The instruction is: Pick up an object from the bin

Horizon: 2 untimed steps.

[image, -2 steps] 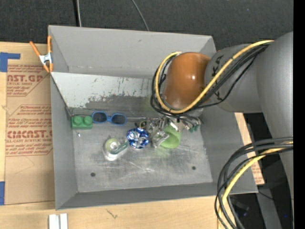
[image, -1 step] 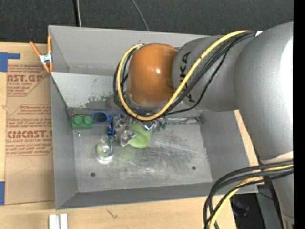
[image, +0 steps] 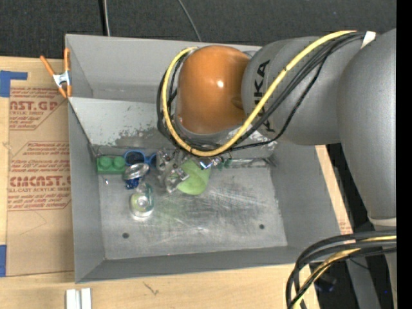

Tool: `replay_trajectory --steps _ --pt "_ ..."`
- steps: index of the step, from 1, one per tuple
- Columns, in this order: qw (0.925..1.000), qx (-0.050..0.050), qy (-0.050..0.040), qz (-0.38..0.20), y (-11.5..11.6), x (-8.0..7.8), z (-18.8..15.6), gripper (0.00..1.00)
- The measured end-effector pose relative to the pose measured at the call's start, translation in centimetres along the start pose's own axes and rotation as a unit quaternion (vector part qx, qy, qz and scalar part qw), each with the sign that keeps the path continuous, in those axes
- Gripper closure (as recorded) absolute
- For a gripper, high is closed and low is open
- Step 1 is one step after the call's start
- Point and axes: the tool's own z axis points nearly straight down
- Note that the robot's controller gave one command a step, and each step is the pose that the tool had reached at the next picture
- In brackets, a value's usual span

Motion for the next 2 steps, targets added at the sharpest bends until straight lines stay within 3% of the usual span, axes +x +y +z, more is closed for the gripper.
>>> replay_trajectory --steps 1,2 --pt "0.9866 -0.001 0.0043 0.163 2.2 5.1 1.4 1.00" --pt "0.9839 -0.001 0.0041 0.179 3.2 7.3 1.1 1.00"
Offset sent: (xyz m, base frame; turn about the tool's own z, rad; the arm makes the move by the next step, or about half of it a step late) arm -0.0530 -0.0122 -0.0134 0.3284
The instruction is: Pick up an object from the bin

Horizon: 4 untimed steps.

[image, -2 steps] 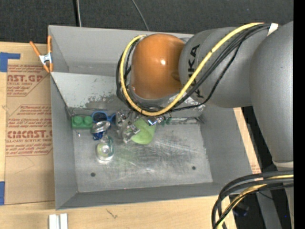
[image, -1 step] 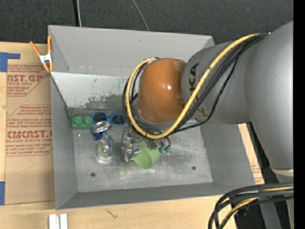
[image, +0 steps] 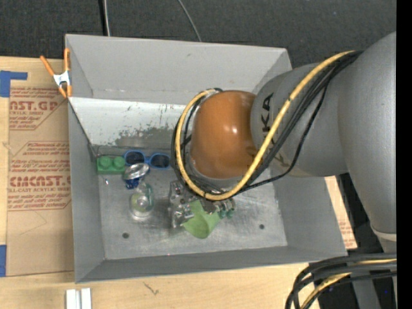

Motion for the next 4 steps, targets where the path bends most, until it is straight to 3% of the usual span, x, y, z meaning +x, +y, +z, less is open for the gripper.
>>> replay_trajectory --steps 1,2,3,4 --pt "1.0000 0.000 -0.0050 0.004 1.4 -3.8 -3.1 1.00" --pt "0.9999 0.000 -0.0029 0.012 -0.5 -5.1 -4.4 1.00" --pt "0.9998 0.000 0.0008 0.018 0.6 -4.8 0.6 1.00" --pt "0.9997 -0.001 -0.0039 0.024 4.5 -7.4 -2.4 1.00"
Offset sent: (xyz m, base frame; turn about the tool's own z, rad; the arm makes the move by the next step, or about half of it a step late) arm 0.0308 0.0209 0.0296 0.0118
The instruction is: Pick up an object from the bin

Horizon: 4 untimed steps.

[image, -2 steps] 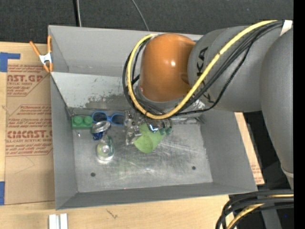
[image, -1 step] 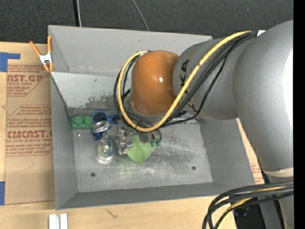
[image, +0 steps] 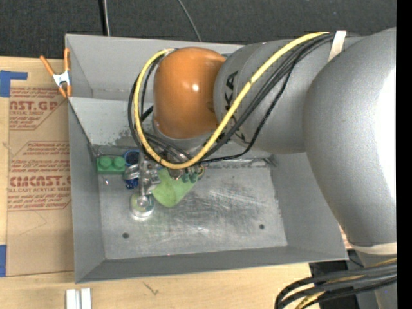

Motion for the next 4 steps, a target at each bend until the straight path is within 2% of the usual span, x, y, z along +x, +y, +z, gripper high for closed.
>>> replay_trajectory --steps 1,2,3,4 --pt "1.0000 0.001 0.0002 0.007 -1.2 1.8 -4.7 1.00" --pt "0.9999 0.001 0.0050 0.009 -1.1 1.9 1.5 1.00" --pt "0.9999 0.001 0.0024 0.016 -0.6 1.6 1.6 1.00" --pt "0.9893 0.000 0.0021 -0.146 3.8 0.4 10.3 1.00"
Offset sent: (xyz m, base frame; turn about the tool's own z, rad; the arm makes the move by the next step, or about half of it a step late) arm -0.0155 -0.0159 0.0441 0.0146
